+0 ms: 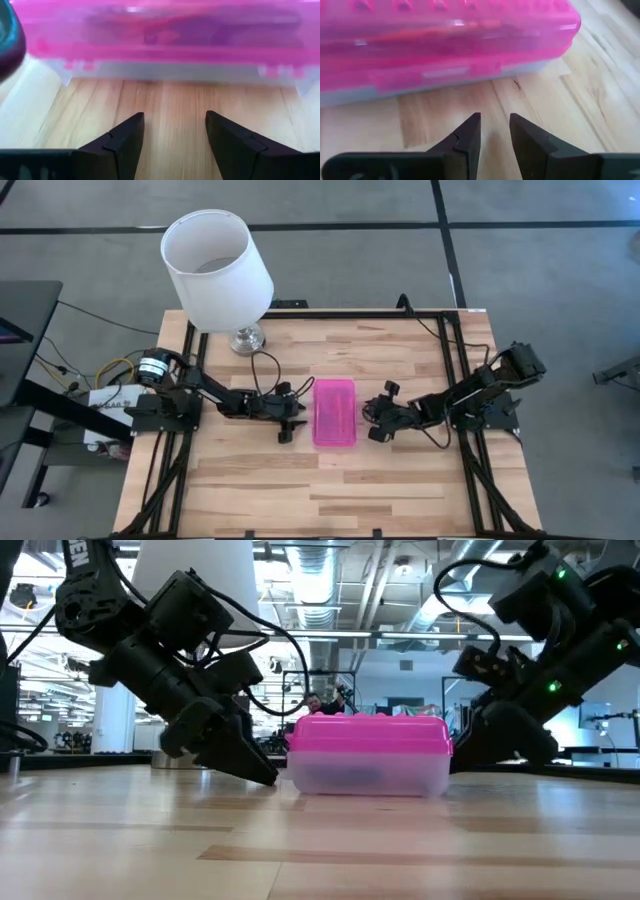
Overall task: Pick & place school supplies into a supply box
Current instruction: Return to Home Position
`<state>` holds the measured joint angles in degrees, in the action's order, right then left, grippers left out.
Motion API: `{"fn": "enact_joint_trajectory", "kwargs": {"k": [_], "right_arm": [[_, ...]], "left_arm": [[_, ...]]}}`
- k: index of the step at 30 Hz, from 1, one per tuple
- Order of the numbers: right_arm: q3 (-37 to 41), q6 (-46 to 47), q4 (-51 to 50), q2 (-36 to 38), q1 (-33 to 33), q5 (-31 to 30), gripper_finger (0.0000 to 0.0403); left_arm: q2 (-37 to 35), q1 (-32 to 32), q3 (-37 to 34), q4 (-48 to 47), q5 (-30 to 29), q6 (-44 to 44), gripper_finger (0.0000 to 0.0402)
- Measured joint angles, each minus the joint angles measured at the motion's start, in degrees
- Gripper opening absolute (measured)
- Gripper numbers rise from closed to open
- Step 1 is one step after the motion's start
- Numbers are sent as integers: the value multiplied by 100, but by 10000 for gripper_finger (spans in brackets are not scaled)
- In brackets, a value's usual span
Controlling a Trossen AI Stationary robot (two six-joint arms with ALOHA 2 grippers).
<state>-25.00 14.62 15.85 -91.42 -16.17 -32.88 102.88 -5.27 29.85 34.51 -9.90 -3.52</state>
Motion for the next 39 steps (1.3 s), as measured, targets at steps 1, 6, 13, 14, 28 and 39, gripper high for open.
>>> {"fn": "enact_joint_trajectory", "kwargs": {"k": [1,6,13,14,28,39], "right_arm": [[0,-1,-98,95,-27,-9,100],[-3,-41,-1000,988,-293,-117,100],[113,-755,-1667,2806,-648,-1213,100],[213,-876,-1592,3092,-689,-1227,100],[1895,-3130,865,5691,115,2347,100],[2309,-3161,1249,5709,1730,3346,100]], "left_arm": [[-101,0,-23,-86,-1,54,208],[-1164,3,-38,-1040,-328,370,208],[-3342,12,-66,-1967,-486,1050,208],[-3662,12,-137,-1932,-371,1165,208],[-6957,51,-2408,-395,-49,1599,208],[-7981,742,-2925,-1166,670,1339,208]]}}
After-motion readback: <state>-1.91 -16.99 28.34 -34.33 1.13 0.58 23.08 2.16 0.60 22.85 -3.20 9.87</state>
